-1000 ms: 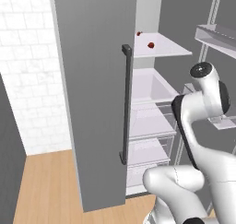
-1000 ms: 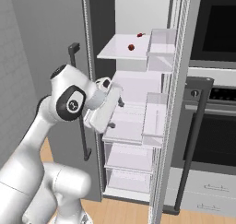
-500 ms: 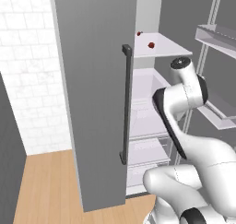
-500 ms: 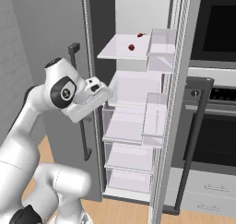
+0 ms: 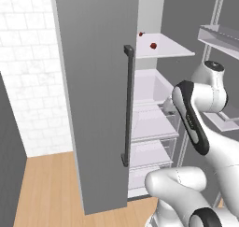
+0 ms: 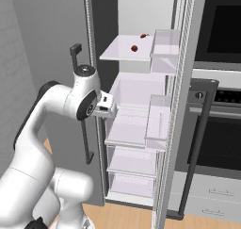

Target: Take the strawberry from the fridge and place it on top of the pancake, located on the dining counter.

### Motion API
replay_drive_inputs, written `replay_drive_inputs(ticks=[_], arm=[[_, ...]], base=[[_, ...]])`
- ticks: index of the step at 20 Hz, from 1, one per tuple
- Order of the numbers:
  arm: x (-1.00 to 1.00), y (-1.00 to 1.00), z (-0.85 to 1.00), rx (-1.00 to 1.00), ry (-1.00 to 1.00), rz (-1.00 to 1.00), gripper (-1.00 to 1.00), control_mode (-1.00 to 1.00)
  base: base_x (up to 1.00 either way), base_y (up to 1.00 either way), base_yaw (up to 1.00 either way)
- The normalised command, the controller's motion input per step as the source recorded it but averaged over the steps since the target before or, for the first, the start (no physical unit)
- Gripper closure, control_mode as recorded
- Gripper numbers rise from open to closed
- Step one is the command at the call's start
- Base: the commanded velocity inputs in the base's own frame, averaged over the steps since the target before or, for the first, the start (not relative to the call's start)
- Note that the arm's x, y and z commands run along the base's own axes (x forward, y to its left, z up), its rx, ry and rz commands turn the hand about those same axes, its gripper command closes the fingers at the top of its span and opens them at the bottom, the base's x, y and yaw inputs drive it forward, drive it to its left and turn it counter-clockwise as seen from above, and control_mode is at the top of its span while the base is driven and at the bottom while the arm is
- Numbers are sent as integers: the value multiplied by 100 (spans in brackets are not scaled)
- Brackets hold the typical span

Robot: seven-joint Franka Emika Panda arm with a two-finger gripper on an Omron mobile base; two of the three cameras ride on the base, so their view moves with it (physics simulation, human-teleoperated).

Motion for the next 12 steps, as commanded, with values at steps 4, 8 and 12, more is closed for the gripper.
replay_drive_inputs(ticks=[4,8,12], arm=[[-24,25,17,15,-1,-27,-100,-100],[-30,38,43,-8,14,-20,-100,-100],[-14,54,3,-10,40,-10,-100,-100]], base=[[0,0,0],[0,0,0],[0,0,0]])
